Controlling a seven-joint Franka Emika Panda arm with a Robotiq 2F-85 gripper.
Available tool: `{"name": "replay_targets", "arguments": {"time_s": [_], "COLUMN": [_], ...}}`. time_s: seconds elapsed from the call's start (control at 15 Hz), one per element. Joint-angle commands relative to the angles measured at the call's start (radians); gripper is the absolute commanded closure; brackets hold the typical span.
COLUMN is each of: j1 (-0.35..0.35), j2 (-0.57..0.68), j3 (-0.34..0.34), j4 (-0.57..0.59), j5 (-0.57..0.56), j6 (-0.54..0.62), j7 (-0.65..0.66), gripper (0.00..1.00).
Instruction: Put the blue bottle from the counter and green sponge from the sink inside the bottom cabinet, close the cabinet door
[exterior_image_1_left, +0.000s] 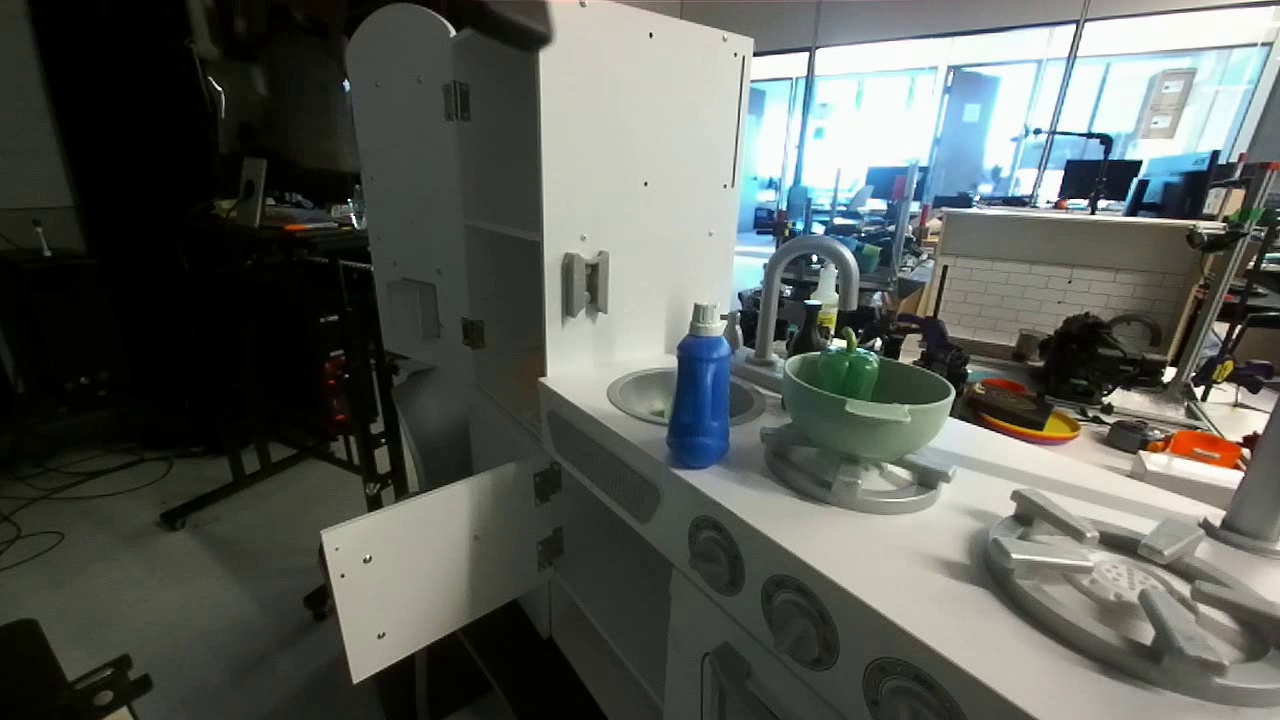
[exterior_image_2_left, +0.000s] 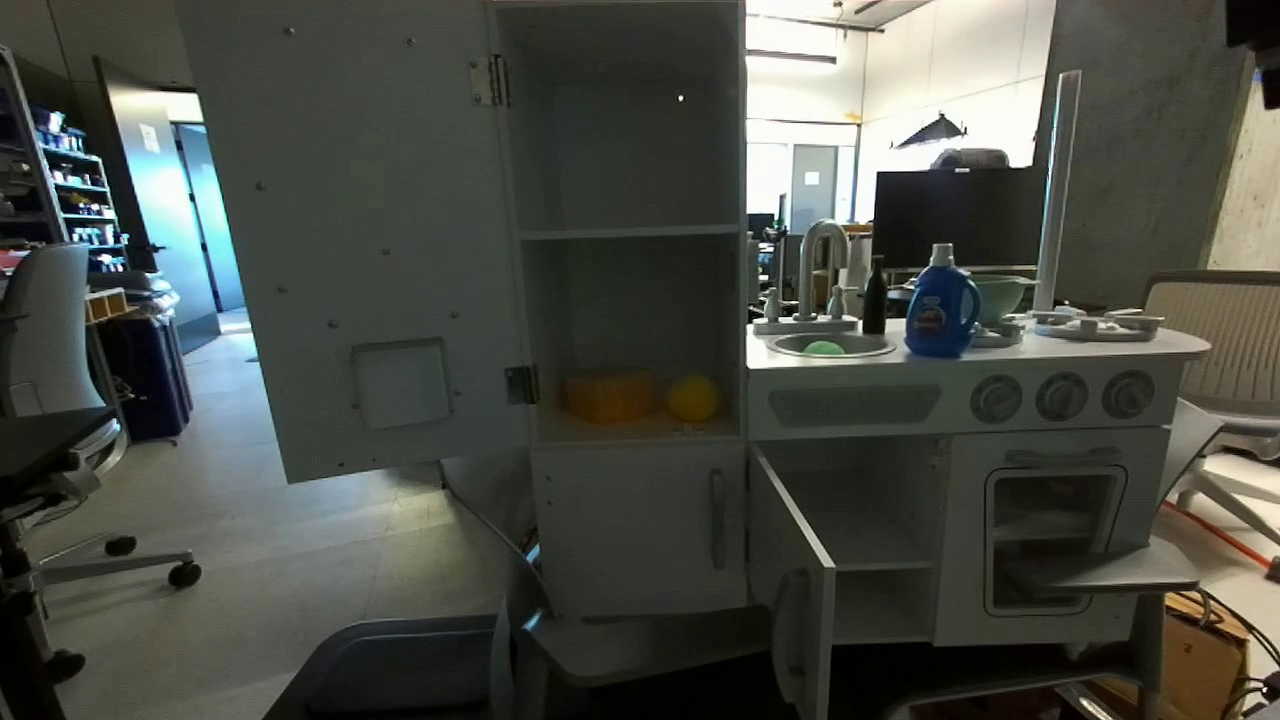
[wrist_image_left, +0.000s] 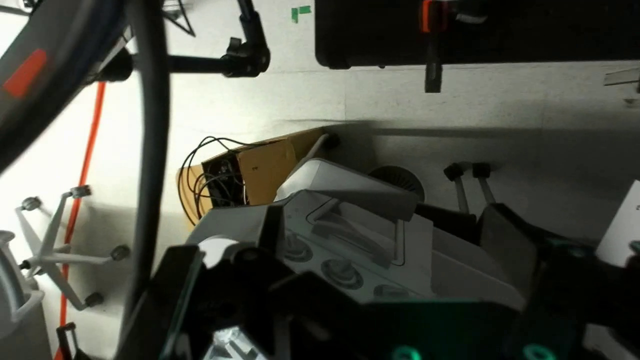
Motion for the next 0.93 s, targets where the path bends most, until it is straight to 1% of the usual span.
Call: {"name": "replay_targets", "arguments": {"time_s": [0.0,0.27,0.47,0.53,0.67,0.87], "j1": [0.000,0.010,0.011,0.008,0.006,0.005], "j2": [0.173,0.327,0.420,0.456,0.504,0.566], "j3": [-0.020,-0.040,-0.050,-0.051,-0.040,-0.013], "j4": [0.156,0.274,0.341,0.352,0.373,0.396], "j5": [-0.102,-0.150,-0.114,-0.081,-0.007,0.117], "j6": [0.001,0.060,0.142,0.194,0.262,0.330], "j7": [-0.038,-0.081,-0.127,-0.157,-0.231,-0.355], "gripper": [0.00,0.00,0.00,0.00,0.00,0.00]}}
